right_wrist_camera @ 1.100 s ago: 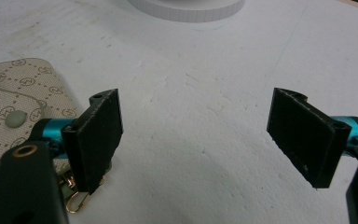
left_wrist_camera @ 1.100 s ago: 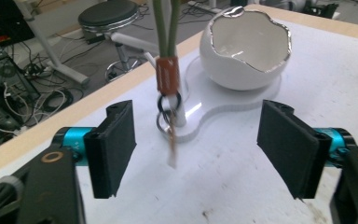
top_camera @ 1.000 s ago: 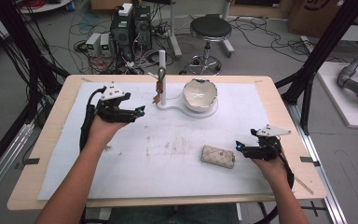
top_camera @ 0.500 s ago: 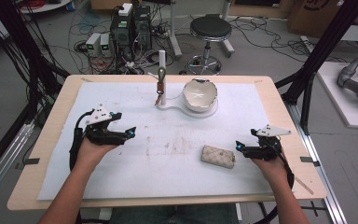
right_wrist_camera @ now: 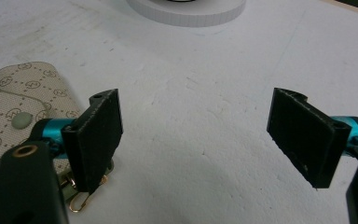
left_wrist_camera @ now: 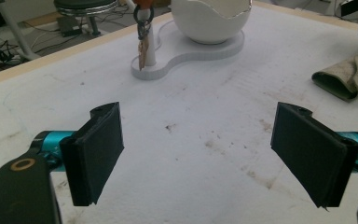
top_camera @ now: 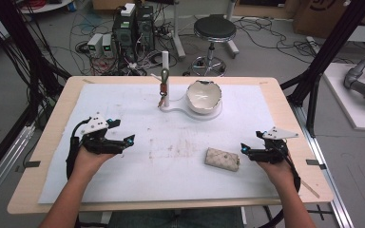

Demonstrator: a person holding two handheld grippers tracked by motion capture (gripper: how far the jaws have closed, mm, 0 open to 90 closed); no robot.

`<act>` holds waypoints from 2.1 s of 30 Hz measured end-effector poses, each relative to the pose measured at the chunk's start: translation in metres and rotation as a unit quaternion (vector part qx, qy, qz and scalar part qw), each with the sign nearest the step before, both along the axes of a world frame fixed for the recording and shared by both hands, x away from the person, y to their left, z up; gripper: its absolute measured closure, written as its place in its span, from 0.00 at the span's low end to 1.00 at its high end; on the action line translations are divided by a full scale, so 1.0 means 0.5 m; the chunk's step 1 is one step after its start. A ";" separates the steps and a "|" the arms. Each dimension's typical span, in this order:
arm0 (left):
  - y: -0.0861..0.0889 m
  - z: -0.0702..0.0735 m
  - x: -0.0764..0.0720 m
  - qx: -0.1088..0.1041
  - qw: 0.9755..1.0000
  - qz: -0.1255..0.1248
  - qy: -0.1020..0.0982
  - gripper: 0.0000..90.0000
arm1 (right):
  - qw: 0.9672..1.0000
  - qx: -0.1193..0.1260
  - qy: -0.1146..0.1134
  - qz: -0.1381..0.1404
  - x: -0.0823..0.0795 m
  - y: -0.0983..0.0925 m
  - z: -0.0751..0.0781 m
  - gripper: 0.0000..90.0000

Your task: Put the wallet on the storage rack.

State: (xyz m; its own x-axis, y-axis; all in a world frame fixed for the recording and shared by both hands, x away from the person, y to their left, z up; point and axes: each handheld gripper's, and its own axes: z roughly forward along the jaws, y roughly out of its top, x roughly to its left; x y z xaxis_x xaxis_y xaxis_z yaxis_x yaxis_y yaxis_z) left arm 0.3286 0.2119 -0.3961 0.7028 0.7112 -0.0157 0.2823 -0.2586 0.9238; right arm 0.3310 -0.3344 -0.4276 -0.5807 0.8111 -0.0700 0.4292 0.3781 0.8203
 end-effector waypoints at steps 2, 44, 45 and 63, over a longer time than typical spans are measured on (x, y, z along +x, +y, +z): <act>0.006 -0.003 0.000 0.000 1.000 0.003 0.002 0.19 | 1.000 0.001 0.001 0.000 0.000 0.000 0.000 0.21; 0.012 -0.025 0.003 0.019 1.000 0.002 0.017 0.19 | 0.968 -0.049 0.091 0.230 -0.006 0.085 -0.042 0.21; 0.011 -0.025 0.003 0.019 1.000 0.002 0.017 0.19 | 0.967 -0.053 0.100 0.229 -0.006 0.086 -0.045 0.20; 0.011 -0.030 0.003 0.016 1.000 -0.001 0.017 0.19 | 0.964 -0.061 0.087 0.245 -0.007 0.080 -0.050 0.30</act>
State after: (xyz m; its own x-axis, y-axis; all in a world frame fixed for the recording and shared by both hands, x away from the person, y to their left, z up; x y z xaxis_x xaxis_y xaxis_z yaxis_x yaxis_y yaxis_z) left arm 0.3302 0.2175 -0.4112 0.7035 0.7104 -0.0177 0.3136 -0.2880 0.9048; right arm 0.3278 -0.2942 -0.4524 -0.9032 0.4289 -0.0150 0.3015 0.6591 0.6890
